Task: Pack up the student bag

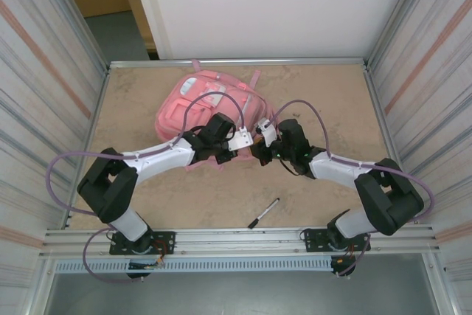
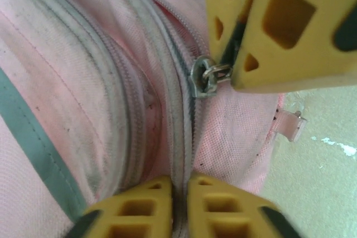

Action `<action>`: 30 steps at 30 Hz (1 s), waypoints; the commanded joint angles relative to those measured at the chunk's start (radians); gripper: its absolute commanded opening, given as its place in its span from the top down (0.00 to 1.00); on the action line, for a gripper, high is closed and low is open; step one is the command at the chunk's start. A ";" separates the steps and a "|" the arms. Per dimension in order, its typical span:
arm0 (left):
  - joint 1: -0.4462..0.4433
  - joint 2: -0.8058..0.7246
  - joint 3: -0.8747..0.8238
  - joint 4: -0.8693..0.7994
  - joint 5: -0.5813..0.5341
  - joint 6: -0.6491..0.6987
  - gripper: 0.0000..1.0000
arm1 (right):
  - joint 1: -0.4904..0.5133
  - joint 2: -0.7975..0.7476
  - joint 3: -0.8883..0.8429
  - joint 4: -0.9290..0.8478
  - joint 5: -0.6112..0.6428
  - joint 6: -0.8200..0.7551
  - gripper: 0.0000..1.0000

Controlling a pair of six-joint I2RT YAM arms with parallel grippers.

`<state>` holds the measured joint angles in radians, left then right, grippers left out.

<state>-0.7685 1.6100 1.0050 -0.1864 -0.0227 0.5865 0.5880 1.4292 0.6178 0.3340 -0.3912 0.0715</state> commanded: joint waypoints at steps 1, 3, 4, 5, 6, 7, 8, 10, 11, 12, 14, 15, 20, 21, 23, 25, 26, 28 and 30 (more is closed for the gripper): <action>0.005 0.012 -0.019 0.104 -0.004 0.033 0.41 | 0.007 -0.059 -0.011 0.018 -0.091 0.014 1.00; 0.003 -0.012 -0.055 0.156 0.030 0.035 0.35 | 0.004 -0.064 -0.019 0.036 -0.103 0.019 1.00; 0.003 -0.024 -0.073 0.184 0.041 0.029 0.35 | 0.004 -0.063 -0.017 0.036 -0.109 0.020 1.00; 0.004 -0.034 -0.089 0.214 0.040 0.024 0.35 | 0.004 -0.064 -0.014 0.032 -0.111 0.023 1.00; 0.005 -0.037 -0.099 0.239 0.026 0.020 0.35 | 0.004 -0.066 -0.013 0.031 -0.114 0.027 1.00; 0.005 -0.036 -0.101 0.253 0.015 0.027 0.39 | 0.004 -0.073 -0.017 0.038 -0.118 0.030 1.00; 0.004 -0.030 -0.097 0.256 0.000 0.038 0.46 | 0.004 -0.077 -0.022 0.049 -0.126 0.035 1.00; 0.005 -0.013 -0.081 0.258 -0.045 0.049 0.58 | 0.004 -0.086 -0.023 0.050 -0.141 0.036 1.00; 0.005 -0.003 -0.077 0.264 -0.068 0.059 0.59 | 0.004 -0.092 -0.020 0.046 -0.145 0.036 1.00; 0.005 0.002 -0.077 0.271 -0.080 0.070 0.59 | 0.004 -0.098 -0.022 0.046 -0.146 0.035 1.00; 0.005 0.000 -0.095 0.321 -0.094 0.090 0.54 | 0.006 -0.112 -0.031 0.057 -0.149 0.036 1.00; 0.005 -0.006 -0.106 0.340 -0.089 0.094 0.50 | 0.006 -0.115 -0.032 0.059 -0.149 0.036 1.00; 0.008 -0.016 -0.150 0.420 -0.068 0.124 0.54 | 0.009 -0.137 -0.039 0.052 -0.158 0.035 1.00; 0.009 -0.006 -0.151 0.428 -0.071 0.130 0.57 | 0.011 -0.140 -0.042 0.055 -0.161 0.033 1.00; 0.009 0.019 -0.151 0.451 -0.087 0.136 0.71 | 0.012 -0.142 -0.037 0.050 -0.160 0.036 1.00; 0.010 0.044 -0.157 0.492 -0.114 0.136 0.89 | 0.013 -0.146 -0.038 0.048 -0.154 0.039 1.00; 0.009 0.049 -0.162 0.508 -0.124 0.139 1.00 | 0.012 -0.144 -0.038 0.043 -0.149 0.035 1.00; 0.008 0.038 -0.174 0.519 -0.127 0.136 1.00 | 0.006 -0.135 -0.024 -0.006 -0.128 0.010 1.00; 0.013 0.009 -0.193 0.522 -0.117 0.136 1.00 | -0.007 -0.127 0.006 -0.102 -0.072 -0.023 1.00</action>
<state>-0.7876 1.6238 0.8337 0.2466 -0.0433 0.7151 0.5674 1.3437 0.5797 0.3115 -0.3782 0.0929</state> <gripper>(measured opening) 0.058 0.050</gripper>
